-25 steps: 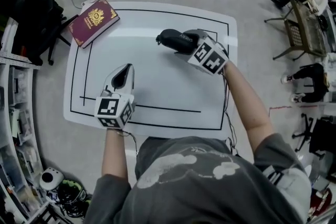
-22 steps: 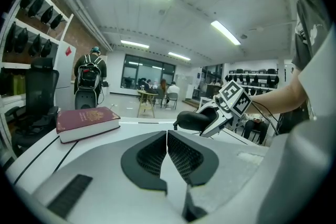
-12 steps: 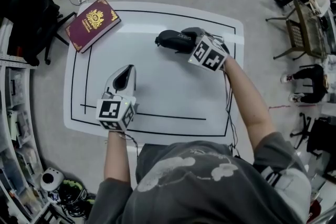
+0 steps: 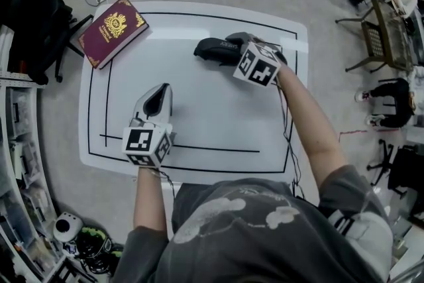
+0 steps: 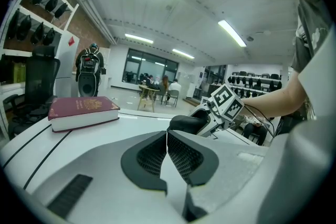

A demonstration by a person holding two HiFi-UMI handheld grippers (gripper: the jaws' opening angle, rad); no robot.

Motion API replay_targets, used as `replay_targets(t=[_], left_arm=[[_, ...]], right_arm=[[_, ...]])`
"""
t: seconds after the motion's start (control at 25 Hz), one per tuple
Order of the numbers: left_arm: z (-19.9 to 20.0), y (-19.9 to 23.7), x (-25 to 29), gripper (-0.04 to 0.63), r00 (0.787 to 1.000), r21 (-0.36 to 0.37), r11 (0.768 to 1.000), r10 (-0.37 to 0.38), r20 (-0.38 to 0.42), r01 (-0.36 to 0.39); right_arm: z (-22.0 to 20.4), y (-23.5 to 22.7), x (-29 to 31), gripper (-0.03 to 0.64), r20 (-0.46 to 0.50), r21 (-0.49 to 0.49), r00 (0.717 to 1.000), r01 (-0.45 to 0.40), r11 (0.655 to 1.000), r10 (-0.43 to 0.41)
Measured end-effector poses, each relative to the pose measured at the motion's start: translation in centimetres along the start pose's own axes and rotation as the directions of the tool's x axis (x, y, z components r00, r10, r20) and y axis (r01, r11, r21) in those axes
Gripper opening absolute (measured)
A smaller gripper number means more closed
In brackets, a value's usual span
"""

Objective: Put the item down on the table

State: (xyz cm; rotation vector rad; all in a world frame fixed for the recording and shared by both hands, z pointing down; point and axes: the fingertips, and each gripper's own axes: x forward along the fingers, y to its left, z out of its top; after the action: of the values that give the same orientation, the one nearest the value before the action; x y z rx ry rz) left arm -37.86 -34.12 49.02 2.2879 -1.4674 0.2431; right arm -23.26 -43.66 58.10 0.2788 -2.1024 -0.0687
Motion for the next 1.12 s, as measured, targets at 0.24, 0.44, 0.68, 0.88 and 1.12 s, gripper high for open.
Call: replay_targets(t=[0.24, 0.44, 0.68, 0.88, 1.12], left_arm=[[-0.1, 0.2, -0.5, 0.006, 1.0, -0.001, 1.0, 0.014, -0.003, -0.014], [-0.4, 0.1, -0.6, 0.006, 1.0, -0.003, 1.0, 0.016, -0.005, -0.016], [-0.1, -0.7, -1.1, 0.006, 1.0, 0.003, 1.0, 0.013, 0.006, -0.013], [0.4, -1.4, -1.9, 0.006, 1.0, 0.015, 1.0, 0.021, 0.018, -0.021], [1.1, -3.0, -3.6, 0.006, 0.998, 0.036, 0.998, 0.044, 0.044, -0.045]], right_arm=[[0.0, -0.2, 0.6, 0.333, -0.014, -0.025, 1.0, 0.006, 1.0, -0.006], [-0.2, -0.3, 0.8, 0.336, 0.001, 0.008, 1.0, 0.011, 1.0, -0.011], [-0.5, -0.2, 0.3, 0.371, 0.03, 0.041, 0.999, 0.015, 0.999, -0.016], [0.0, -0.4, -0.7, 0.382, 0.067, 0.056, 0.997, 0.038, 0.998, -0.042], [1.1, 0.1, -3.9, 0.382, 0.145, 0.073, 0.985, 0.08, 0.994, -0.09]])
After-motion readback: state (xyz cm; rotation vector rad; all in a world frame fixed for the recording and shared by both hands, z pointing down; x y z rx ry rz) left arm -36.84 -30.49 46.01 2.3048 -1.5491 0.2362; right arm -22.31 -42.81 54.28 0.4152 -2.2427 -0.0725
